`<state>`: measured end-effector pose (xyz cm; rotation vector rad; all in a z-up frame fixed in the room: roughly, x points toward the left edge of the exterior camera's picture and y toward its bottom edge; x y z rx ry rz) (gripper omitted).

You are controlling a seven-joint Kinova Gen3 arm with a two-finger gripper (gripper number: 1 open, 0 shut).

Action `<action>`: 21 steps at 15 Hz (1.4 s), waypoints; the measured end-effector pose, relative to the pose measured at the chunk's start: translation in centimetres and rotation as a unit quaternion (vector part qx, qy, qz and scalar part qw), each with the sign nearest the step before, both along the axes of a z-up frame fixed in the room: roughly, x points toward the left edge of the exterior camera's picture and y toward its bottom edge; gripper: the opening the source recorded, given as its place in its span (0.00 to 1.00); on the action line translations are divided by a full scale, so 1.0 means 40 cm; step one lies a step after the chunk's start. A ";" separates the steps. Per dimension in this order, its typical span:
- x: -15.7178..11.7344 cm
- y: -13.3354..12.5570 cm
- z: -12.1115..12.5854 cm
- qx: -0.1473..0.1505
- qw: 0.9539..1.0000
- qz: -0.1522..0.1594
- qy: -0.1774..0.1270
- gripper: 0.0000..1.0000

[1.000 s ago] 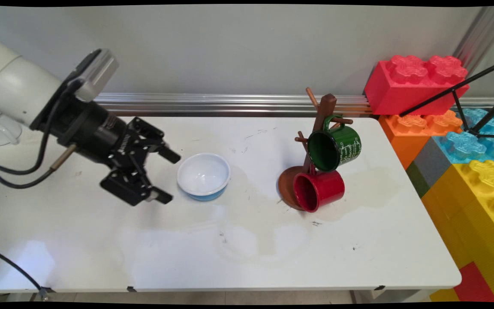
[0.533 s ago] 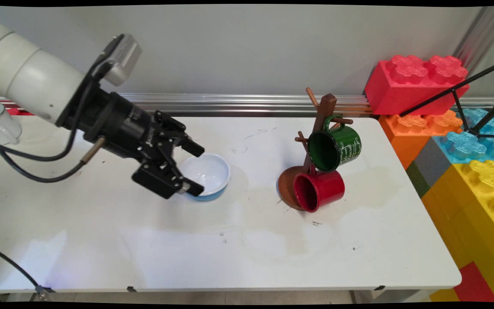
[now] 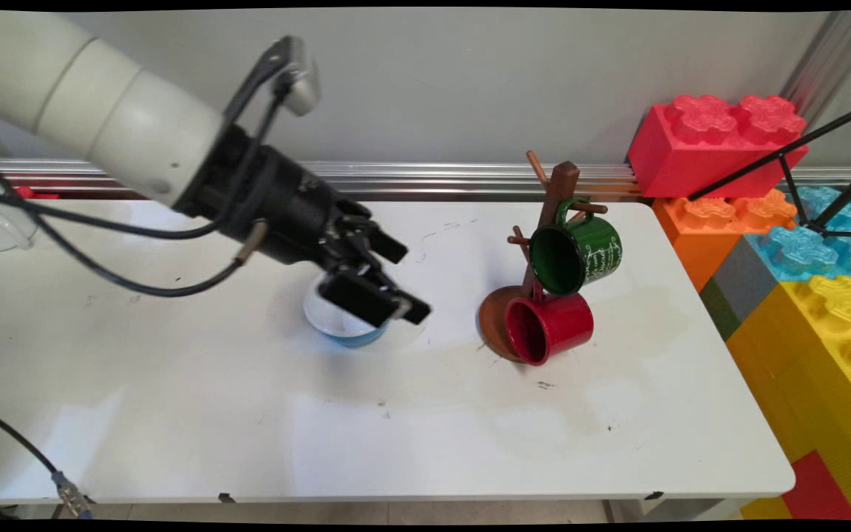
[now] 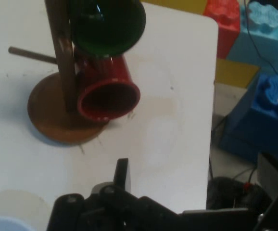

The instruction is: Pick up the green mug from the rack

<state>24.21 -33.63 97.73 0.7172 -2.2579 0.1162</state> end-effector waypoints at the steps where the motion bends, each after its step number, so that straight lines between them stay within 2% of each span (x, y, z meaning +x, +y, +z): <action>1: -0.029 -0.007 0.010 0.002 1.000 0.008 -0.001 1.00; 5: -0.129 -0.035 0.044 0.018 0.999 0.046 -0.005 1.00; 10: -0.250 -0.068 0.063 0.046 0.994 0.096 -0.003 1.00; 16: -0.340 -0.099 0.039 0.066 0.988 0.138 -0.003 1.00; 21: -0.384 -0.120 -0.007 0.076 0.983 0.164 -0.005 1.00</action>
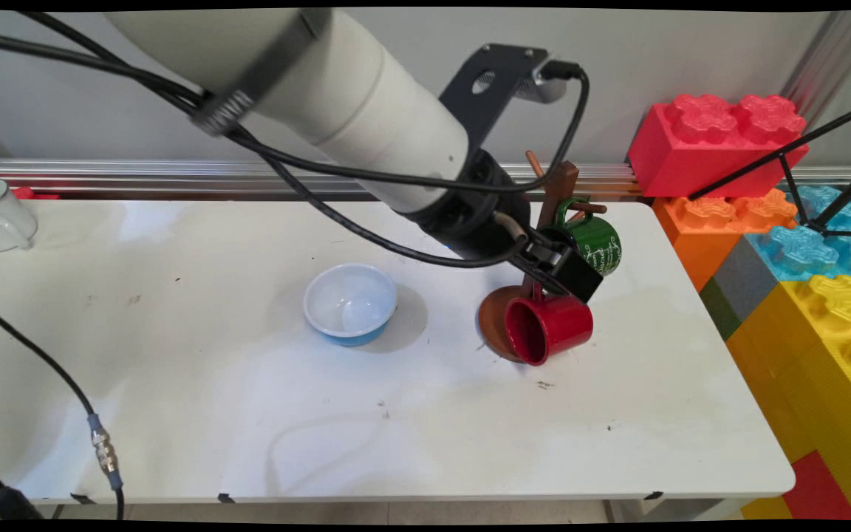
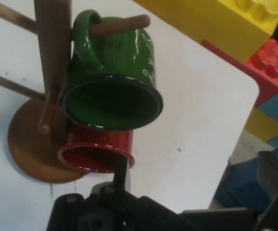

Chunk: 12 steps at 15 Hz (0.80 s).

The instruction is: Pick up the green mug from the rack

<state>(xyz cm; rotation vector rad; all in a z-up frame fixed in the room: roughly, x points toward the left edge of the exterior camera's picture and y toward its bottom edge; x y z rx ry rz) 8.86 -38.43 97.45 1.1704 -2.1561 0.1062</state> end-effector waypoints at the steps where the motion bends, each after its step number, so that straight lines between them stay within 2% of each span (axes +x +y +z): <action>1: -0.009 -0.005 -0.013 0.002 1.000 0.006 0.000 1.00; 12: -0.090 -0.070 -0.114 -0.004 0.999 0.033 0.026 1.00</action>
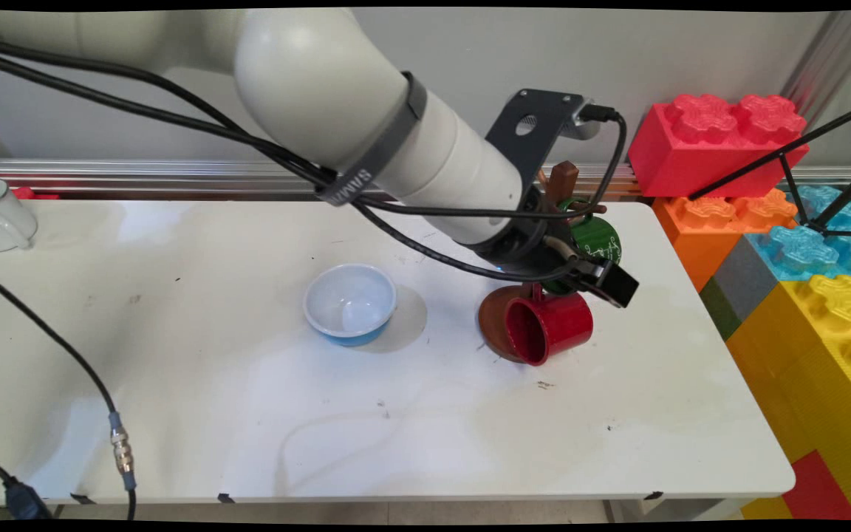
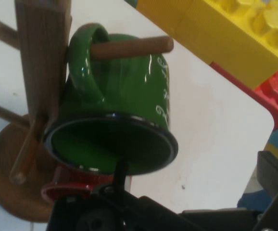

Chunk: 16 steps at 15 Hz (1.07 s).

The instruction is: Pick up the green mug from the rack

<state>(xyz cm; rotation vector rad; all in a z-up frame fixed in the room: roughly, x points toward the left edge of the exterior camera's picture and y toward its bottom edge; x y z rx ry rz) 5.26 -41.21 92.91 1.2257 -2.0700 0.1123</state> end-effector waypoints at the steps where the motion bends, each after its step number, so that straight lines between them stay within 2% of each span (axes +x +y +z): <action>1: -0.006 -0.004 -0.006 -0.001 1.000 0.001 0.003 1.00; 16: -0.041 -0.023 -0.067 -0.024 0.999 0.016 0.035 1.00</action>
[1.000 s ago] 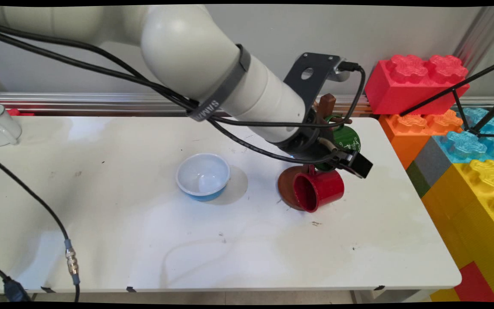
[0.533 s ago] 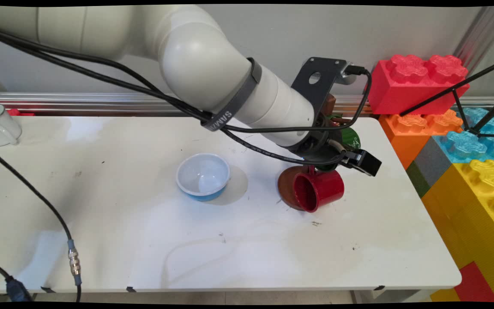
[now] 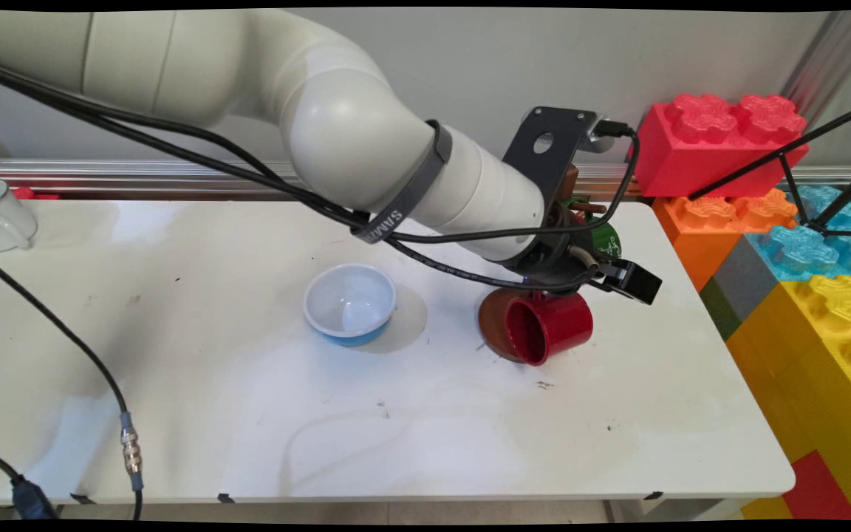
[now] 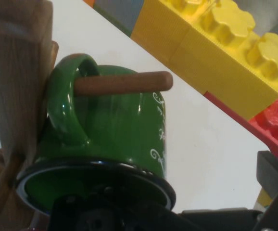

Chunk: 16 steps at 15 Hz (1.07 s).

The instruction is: Pick up the green mug from the rack

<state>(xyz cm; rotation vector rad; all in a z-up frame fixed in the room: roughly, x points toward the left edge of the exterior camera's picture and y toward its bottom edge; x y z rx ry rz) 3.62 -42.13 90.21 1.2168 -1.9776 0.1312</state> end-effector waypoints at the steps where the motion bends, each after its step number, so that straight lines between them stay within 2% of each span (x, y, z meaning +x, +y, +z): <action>1: 0.000 0.000 -0.003 -0.001 1.000 0.001 0.002 1.00; 8: -0.004 -0.002 -0.010 -0.008 1.000 0.004 0.011 1.00; 9: -0.004 -0.003 -0.011 -0.009 1.000 0.004 0.011 0.00; 16: 0.002 -0.014 -0.010 -0.015 1.000 0.009 0.010 0.00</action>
